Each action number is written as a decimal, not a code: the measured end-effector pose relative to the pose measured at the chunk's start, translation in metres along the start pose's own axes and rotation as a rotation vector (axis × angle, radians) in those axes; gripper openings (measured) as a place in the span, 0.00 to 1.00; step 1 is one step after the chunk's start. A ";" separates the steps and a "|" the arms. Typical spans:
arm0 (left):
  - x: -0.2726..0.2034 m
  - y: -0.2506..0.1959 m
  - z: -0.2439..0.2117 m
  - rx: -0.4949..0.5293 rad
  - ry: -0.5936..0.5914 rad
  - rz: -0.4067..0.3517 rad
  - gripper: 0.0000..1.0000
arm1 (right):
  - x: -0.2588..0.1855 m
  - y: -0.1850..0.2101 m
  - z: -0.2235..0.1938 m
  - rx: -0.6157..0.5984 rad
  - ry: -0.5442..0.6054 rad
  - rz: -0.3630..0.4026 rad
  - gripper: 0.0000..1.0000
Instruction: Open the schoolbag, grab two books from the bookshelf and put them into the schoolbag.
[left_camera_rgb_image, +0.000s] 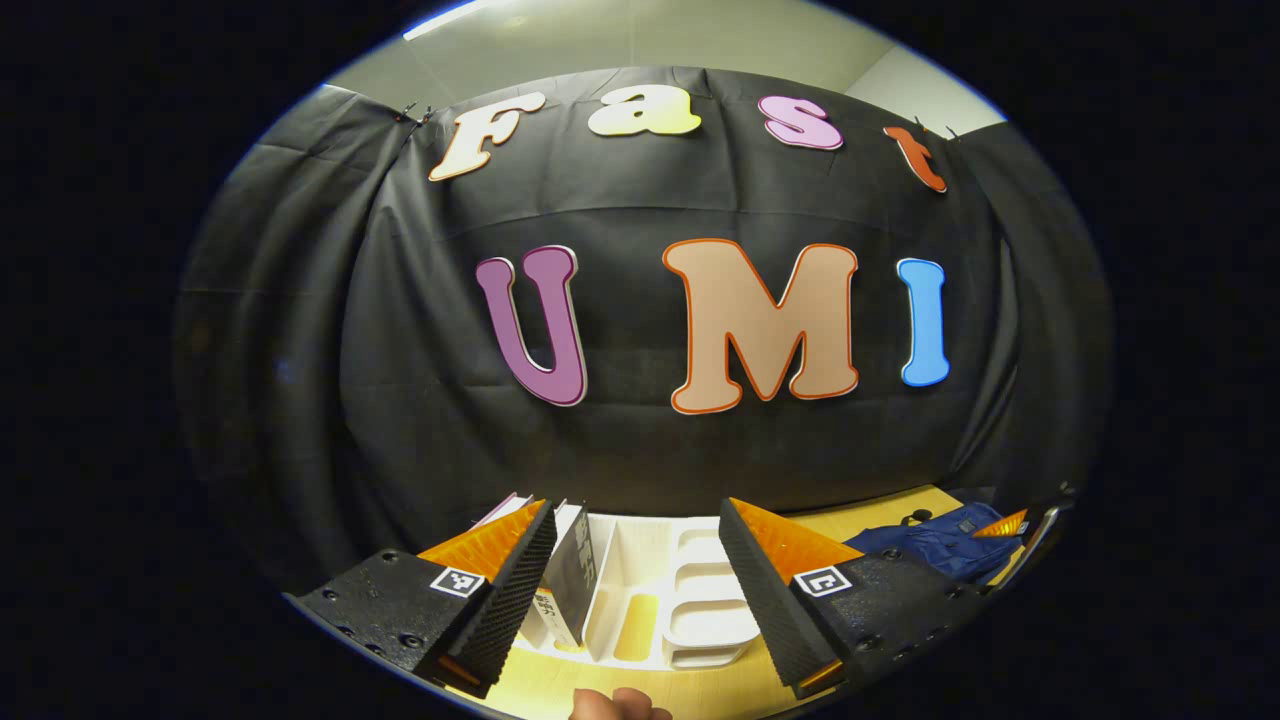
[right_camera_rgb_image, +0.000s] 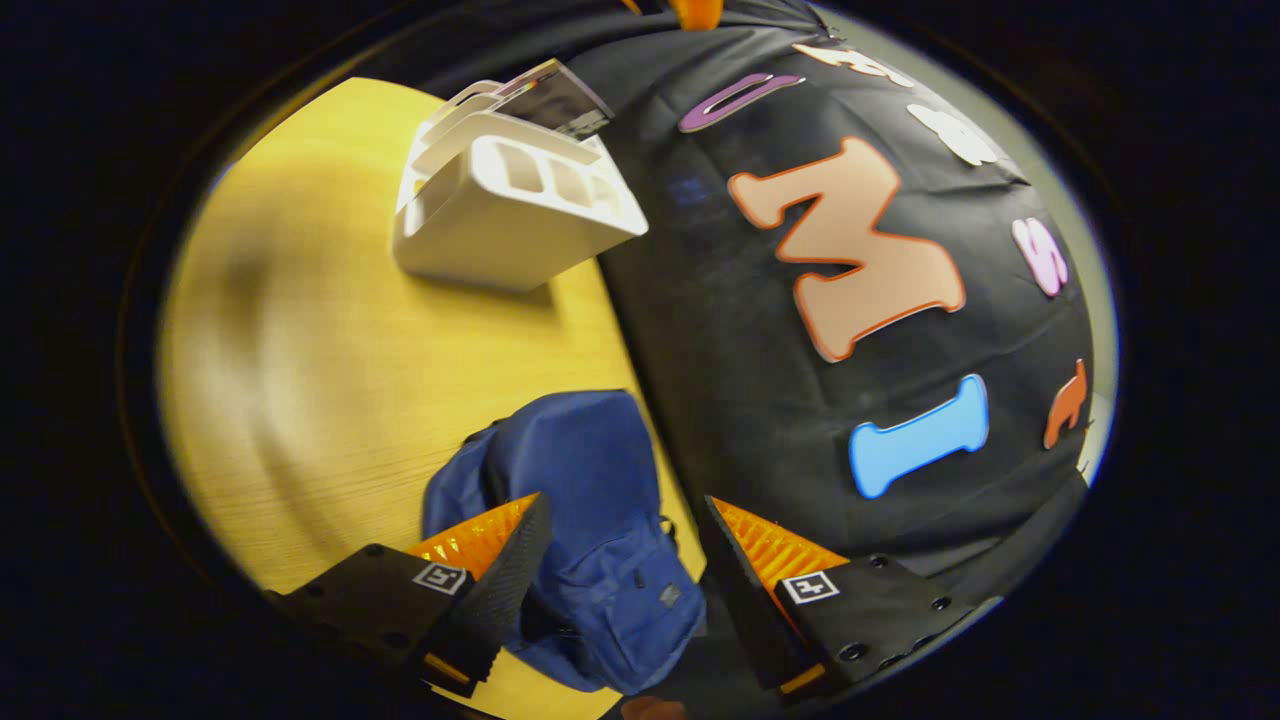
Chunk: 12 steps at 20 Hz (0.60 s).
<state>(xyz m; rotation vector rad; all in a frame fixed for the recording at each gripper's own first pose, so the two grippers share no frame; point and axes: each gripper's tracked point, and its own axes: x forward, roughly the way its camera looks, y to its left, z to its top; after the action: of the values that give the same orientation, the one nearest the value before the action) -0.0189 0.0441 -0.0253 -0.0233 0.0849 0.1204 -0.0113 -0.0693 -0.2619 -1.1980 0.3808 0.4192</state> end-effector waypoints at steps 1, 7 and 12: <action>-0.001 0.001 0.001 0.004 -0.003 0.005 0.95 | 0.008 0.012 -0.009 -0.011 0.020 0.029 0.98; -0.005 0.011 0.000 0.014 0.002 0.034 0.96 | 0.057 0.053 -0.031 -0.101 0.078 0.102 0.97; -0.007 0.023 -0.001 0.019 0.014 0.064 0.96 | 0.077 0.060 -0.031 -0.123 0.090 0.104 0.83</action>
<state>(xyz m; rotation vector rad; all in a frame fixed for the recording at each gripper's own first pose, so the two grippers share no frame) -0.0289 0.0664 -0.0261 -0.0028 0.1007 0.1829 0.0226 -0.0719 -0.3582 -1.3238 0.5021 0.4850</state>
